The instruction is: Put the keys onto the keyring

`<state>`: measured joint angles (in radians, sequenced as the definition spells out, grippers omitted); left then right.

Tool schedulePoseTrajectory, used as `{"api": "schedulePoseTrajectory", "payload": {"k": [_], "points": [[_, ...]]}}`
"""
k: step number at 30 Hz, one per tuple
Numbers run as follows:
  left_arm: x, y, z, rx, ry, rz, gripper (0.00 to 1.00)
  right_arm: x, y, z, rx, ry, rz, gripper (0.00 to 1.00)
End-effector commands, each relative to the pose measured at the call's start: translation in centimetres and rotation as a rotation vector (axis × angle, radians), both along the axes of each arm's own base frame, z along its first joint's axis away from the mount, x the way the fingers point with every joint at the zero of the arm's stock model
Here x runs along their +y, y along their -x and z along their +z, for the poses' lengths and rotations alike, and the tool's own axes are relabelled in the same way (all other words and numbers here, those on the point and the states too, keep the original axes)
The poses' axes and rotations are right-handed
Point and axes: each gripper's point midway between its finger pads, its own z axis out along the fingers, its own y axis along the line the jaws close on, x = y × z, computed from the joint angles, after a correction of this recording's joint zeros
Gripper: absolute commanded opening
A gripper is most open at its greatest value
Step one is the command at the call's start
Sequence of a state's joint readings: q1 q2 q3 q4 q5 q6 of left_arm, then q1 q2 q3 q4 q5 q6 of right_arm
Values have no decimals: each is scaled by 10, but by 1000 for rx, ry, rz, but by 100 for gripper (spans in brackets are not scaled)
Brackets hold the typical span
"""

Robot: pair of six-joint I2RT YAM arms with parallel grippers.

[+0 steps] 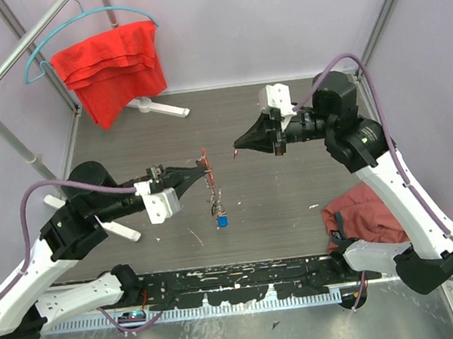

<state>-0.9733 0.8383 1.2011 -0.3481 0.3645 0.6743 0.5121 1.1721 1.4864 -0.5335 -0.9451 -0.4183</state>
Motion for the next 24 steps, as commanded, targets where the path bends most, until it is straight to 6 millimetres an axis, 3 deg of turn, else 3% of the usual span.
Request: {"api": "schedulePoseTrajectory", "payload": {"k": [1,14,24], "points": [[-2,18,30,-149,72,-102,0,-2,39,59,-112,-129,146,1],[-5,30,38,-425,48,-187,0,-4,71,83,-109,-181,303,1],[-5,21,64,-452,179,-117,0,-4,76,89,-110,-200,333,1]]}}
